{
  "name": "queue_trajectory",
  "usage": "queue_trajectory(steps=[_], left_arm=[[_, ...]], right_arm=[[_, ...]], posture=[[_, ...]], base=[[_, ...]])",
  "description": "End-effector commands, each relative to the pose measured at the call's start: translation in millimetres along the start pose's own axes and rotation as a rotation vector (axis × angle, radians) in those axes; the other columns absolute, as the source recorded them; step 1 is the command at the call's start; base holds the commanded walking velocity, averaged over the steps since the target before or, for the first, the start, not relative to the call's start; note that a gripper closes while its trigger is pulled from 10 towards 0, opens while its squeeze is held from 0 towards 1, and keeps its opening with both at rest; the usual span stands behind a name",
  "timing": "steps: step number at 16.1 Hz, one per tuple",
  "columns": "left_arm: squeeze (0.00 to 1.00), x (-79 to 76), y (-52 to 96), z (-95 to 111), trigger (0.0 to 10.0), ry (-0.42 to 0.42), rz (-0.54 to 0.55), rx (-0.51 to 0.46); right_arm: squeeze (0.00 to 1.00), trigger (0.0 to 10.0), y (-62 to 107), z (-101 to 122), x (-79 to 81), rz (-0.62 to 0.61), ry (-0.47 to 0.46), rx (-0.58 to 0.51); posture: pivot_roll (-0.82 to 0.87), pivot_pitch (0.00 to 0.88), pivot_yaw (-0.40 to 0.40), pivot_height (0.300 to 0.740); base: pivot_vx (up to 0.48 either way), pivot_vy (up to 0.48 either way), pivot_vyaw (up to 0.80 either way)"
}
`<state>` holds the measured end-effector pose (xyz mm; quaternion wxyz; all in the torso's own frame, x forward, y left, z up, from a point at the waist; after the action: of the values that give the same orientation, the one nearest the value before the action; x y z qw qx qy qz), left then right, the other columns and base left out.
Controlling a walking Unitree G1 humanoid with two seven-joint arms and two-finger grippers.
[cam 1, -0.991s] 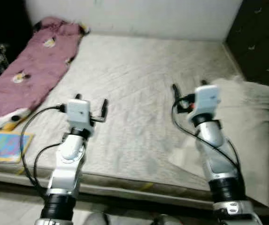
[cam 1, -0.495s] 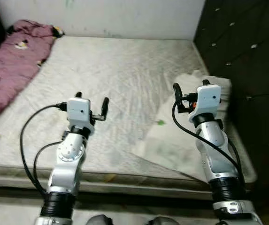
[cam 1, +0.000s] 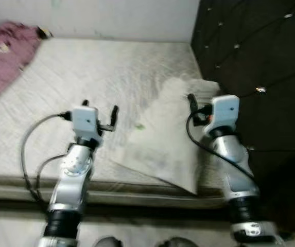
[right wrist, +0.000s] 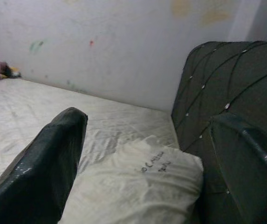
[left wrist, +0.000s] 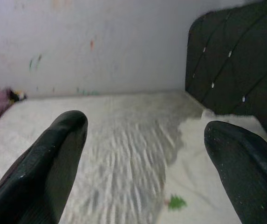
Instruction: Clean up the room
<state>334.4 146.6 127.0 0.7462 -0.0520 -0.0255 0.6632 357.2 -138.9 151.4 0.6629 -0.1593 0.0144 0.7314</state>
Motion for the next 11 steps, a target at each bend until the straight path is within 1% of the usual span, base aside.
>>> queue_trajectory(steps=[1, 5, 7, 11], left_arm=[[0.0, 1.7, -2.0, 7.3, 10.0, -0.009, 0.0, -0.024], [0.0, -0.8, -1.7, 7.9, 10.0, 0.001, -0.019, -0.029], [0.0, -2.0, -1.6, 8.5, 10.0, 0.007, -0.03, -0.033], [0.0, -4.1, -1.4, 9.3, 10.0, 0.011, -0.044, -0.038]], right_arm=[[0.0, 10.0, -3.3, 7.1, 0.0, 0.002, 0.007, -0.025], [0.0, 10.0, -2.7, 6.7, -0.9, -0.001, 0.008, -0.023], [0.0, 10.0, -2.7, 6.6, -1.0, -0.001, 0.009, -0.024], [0.0, 10.0, -3.2, 7.4, -1.0, 0.002, 0.012, -0.029]], posture=[[-0.03, 0.0, 0.008, 0.74], [-0.03, 0.0, 0.008, 0.74], [-0.03, 0.0, 0.008, 0.74], [-0.03, 0.0, 0.008, 0.74]], base=[[0.0, 0.0, 0.0], [0.0, 0.0, 0.0], [0.0, 0.0, -0.46], [0.253, 0.0, 0.0]])
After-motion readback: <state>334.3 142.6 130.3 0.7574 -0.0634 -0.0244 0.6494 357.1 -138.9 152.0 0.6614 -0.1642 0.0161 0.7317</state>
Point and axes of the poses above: a point about 5 cm out from each wrist's last joint towards the gripper, its own y axis pointing back from the gripper into the wrist, its own z axis along the axis of the wrist's last joint, x = y × z, the point moved 4 cm from there along -y, pointing out of the wrist towards the gripper, and after that the axes turned 6 degrees about y, right-handed, at the moved point
